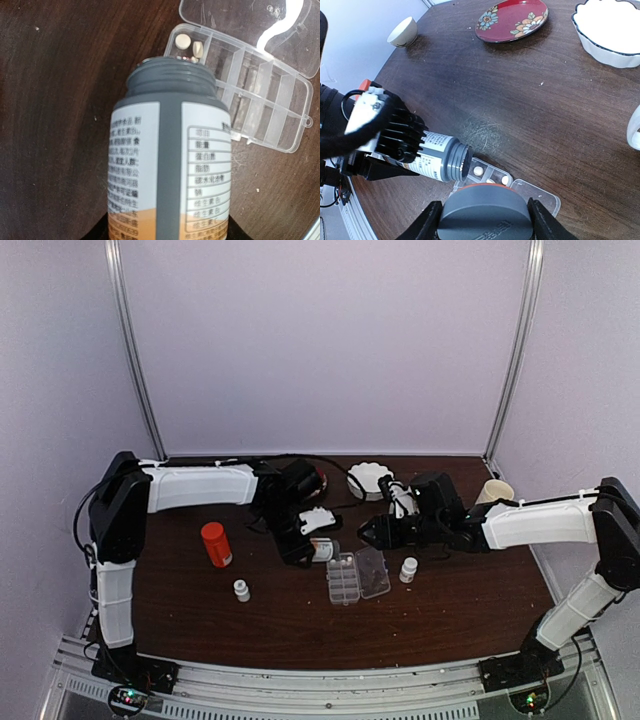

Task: Sort the pills into containers
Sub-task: Pour the pill into the compartment of the pill container.

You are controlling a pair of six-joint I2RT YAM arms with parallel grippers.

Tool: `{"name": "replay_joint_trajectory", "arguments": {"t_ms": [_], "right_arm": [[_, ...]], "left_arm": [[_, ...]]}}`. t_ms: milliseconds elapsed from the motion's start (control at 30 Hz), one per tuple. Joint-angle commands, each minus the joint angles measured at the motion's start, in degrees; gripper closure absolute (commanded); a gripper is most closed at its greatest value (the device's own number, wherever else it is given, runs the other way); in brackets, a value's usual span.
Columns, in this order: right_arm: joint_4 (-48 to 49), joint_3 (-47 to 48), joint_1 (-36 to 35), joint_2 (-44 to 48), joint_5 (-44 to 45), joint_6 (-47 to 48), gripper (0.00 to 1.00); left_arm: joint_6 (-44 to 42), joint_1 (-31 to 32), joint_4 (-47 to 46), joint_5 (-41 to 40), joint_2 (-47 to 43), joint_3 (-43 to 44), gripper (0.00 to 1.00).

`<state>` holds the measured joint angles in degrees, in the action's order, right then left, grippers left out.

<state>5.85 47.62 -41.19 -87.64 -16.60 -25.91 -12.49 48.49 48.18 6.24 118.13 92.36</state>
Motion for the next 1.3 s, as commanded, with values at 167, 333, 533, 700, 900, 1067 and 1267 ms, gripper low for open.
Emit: {"name": "replay_joint_trajectory", "arguments": {"t_ms": [167, 333, 533, 700, 900, 1067, 1267], "right_arm": [[0.81, 0.26, 0.32, 0.68, 0.92, -0.01, 1.00], [1.14, 0.45, 0.32, 0.02, 0.42, -0.23, 1.00], [1.04, 0.12, 0.32, 0.35, 0.46, -0.11, 1.00], [0.69, 0.37, 0.37, 0.53, 0.55, 0.08, 1.00], [0.79, 0.29, 0.41, 0.62, 0.71, 0.07, 1.00], [1.25, -0.22, 0.41, 0.57, 0.61, -0.27, 1.00], [1.45, -0.58, 0.43, 0.71, 0.67, -0.46, 1.00]], "left_arm": [[0.46, 0.20, 0.16, 0.97, -5.69, 1.49, 1.00], [0.88, 0.16, -1.16, 2.56, -1.94, -1.55, 1.00], [1.49, 0.16, -0.63, 2.05, 0.53, -1.93, 1.00], [1.62, 0.20, 0.49, 2.19, -1.44, 0.18, 1.00], [1.50, 0.20, 4.20, 2.02, -3.11, 3.96, 1.00], [1.71, 0.27, 6.31, 0.99, -3.06, 5.74, 1.00], [1.92, 0.29, 3.62, 1.80, 0.10, 2.43, 1.00]]}}
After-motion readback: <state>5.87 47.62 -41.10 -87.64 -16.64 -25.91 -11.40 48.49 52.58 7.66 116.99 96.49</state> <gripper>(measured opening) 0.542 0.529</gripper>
